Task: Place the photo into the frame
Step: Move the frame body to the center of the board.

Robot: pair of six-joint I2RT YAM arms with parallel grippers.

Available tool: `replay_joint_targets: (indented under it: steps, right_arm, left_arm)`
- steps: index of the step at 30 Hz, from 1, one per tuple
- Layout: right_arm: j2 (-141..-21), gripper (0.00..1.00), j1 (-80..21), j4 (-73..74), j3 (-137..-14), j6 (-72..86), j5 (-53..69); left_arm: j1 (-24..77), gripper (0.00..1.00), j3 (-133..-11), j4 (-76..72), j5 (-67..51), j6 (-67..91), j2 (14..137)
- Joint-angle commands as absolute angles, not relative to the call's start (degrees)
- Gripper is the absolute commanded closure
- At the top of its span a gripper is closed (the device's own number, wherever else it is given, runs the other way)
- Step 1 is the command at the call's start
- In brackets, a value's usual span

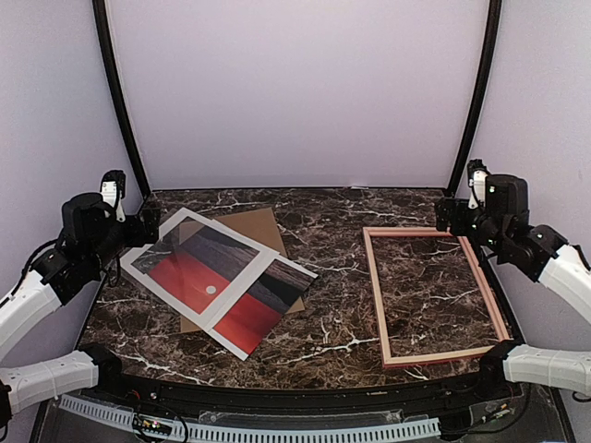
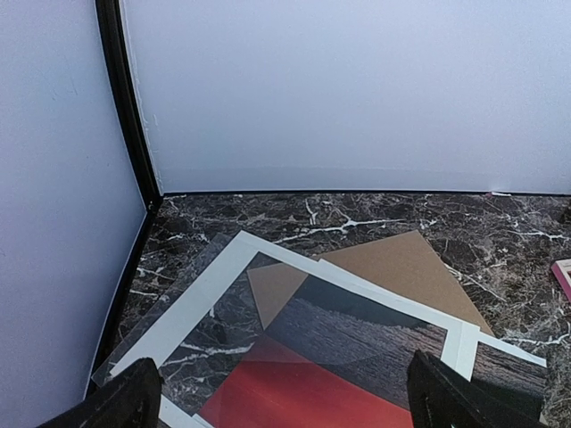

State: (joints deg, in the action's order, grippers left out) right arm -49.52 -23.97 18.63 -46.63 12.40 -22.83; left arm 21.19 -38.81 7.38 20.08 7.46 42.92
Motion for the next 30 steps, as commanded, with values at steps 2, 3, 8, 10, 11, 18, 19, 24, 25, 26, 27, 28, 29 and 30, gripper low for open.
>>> replay_joint_targets:
  steps: [2,3,8,10,11,18,19,24,25,26,27,28,29,30]
  right_arm:
    - [-50.5,0.01,-24.5,17.5,-47.5,11.9,-25.3]
    - [-50.8,0.01,-24.5,17.8,-47.7,11.9,-25.6]
    - [-52.6,0.01,-24.5,20.9,-49.5,12.4,-28.8]
    - [-54.7,0.01,-24.4,24.6,-51.1,13.8,-32.7]
    - [-56.2,0.01,-23.9,26.3,-51.9,14.0,-34.7]
    - [-65.3,0.01,-7.1,32.3,-54.7,15.6,-26.7]
    - [-66.2,0.01,-5.2,31.4,-54.3,15.1,-25.4]
    - [-74.3,0.01,3.2,30.7,-55.2,12.9,-19.3]
    - [-76.1,0.02,4.8,30.8,-55.6,12.7,-17.7]
    - [-77.8,0.02,5.8,30.9,-56.0,12.4,-16.4]
    - [-79.6,0.03,6.7,30.7,-56.2,12.1,-15.5]
    - [-81.1,0.04,7.7,30.8,-56.4,11.7,-15.0]
    - [-82.8,0.04,8.6,30.8,-56.6,11.5,-14.4]
    - [-84.3,0.06,9.6,30.8,-56.9,11.4,-13.3]
  left_arm:
    - [21.5,0.01,-38.1,4.9,19.2,7.0,41.9]
    - [21.5,0.01,-38.1,4.9,19.2,7.1,41.9]
    - [21.5,0.01,-38.1,5.0,18.0,7.6,42.2]
    - [21.5,0.01,-38.2,5.0,17.5,7.8,42.7]
    - [21.5,0.01,-38.4,5.3,17.2,7.9,43.0]
    - [21.5,0.01,-41.8,9.6,12.8,8.9,48.7]
    - [21.5,0.01,-42.6,10.0,12.0,9.0,49.9]
    - [21.5,0.01,-44.4,12.3,9.7,9.4,53.3]
    - [21.5,0.01,-44.6,12.4,9.2,9.6,53.8]
    - [21.5,0.01,-44.6,12.5,8.5,9.7,53.9]
    - [21.5,0.01,-44.6,12.5,8.2,9.7,54.1]
    - [21.5,0.01,-44.6,12.3,7.6,9.7,54.1]
    - [21.5,0.01,-44.6,12.2,7.4,9.6,54.1]
    - [21.5,0.01,-44.6,12.1,7.1,9.6,54.1]
